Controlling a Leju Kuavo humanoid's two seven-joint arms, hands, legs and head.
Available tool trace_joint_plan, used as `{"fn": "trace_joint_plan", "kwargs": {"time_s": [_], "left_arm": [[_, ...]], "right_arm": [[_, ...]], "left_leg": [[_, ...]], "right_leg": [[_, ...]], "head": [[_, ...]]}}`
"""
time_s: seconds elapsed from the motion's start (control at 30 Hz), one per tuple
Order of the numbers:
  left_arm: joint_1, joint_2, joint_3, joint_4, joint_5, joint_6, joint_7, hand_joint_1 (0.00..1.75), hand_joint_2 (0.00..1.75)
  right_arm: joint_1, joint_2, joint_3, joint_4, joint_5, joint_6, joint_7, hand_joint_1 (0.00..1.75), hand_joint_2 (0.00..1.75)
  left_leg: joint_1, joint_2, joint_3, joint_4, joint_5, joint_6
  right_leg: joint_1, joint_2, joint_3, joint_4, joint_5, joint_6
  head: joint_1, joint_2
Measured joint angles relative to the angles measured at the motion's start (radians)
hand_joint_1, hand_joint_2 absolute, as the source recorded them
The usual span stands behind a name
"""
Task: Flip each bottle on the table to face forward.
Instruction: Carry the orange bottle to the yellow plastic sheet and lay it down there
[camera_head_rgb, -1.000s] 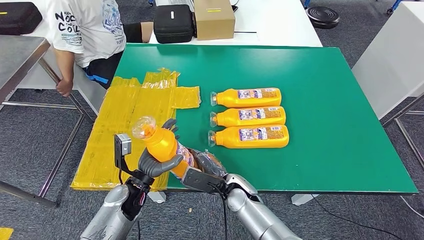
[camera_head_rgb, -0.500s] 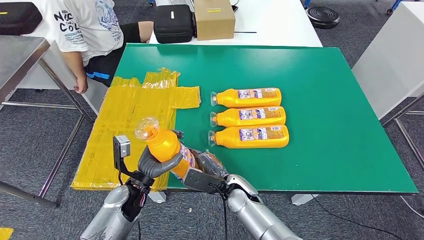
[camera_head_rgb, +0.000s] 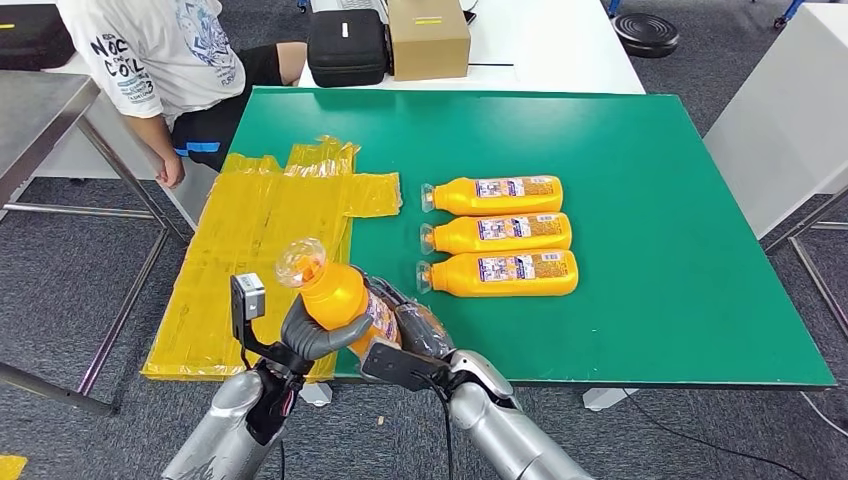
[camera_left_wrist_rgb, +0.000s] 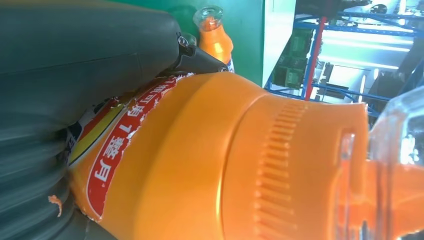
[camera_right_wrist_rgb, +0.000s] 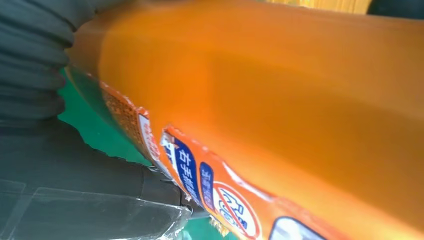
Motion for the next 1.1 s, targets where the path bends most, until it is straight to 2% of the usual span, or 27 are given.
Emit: {"fn": "trace_joint_plan", "kwargs": {"time_s": [0.3,0.67,0.93,1.1], "left_arm": [[-0.001,-0.004,-0.003,-0.006,-0.021,0.035,-0.006,1.75,1.75],[-0.047,-0.011,0.039,0.013,-0.119,0.218,-0.043,1.75,1.75],[-0.141,0.004,0.129,0.093,-0.377,0.518,-0.147,1.75,1.75],[-0.224,0.032,0.167,0.168,-0.563,0.572,-0.153,1.75,1.75]], "right_arm": [[0.030,-0.007,-0.001,-0.069,-0.002,-0.041,-0.057,0.00,0.00],[0.062,-0.027,-0.001,-0.162,0.014,-0.027,-0.082,0.00,0.00],[0.122,-0.061,0.012,-0.282,0.054,0.034,-0.061,0.00,0.00],[0.140,-0.089,0.005,-0.337,0.039,0.060,-0.056,0.00,0.00]], "left_leg": [[0.000,0.000,0.000,0.000,0.000,0.000],[0.000,0.000,0.000,0.000,0.000,0.000],[0.000,-0.001,0.000,0.000,0.000,0.000],[0.000,0.000,0.000,0.000,0.001,0.000]], "right_leg": [[0.000,0.000,0.000,0.000,0.000,0.000],[0.000,0.000,0.000,0.000,0.000,0.000],[0.000,0.000,0.000,0.000,0.000,0.000],[0.000,0.000,0.000,0.000,0.000,0.000]], "head": [[0.000,0.000],[0.000,0.000],[0.000,0.000],[0.000,0.000]]}}
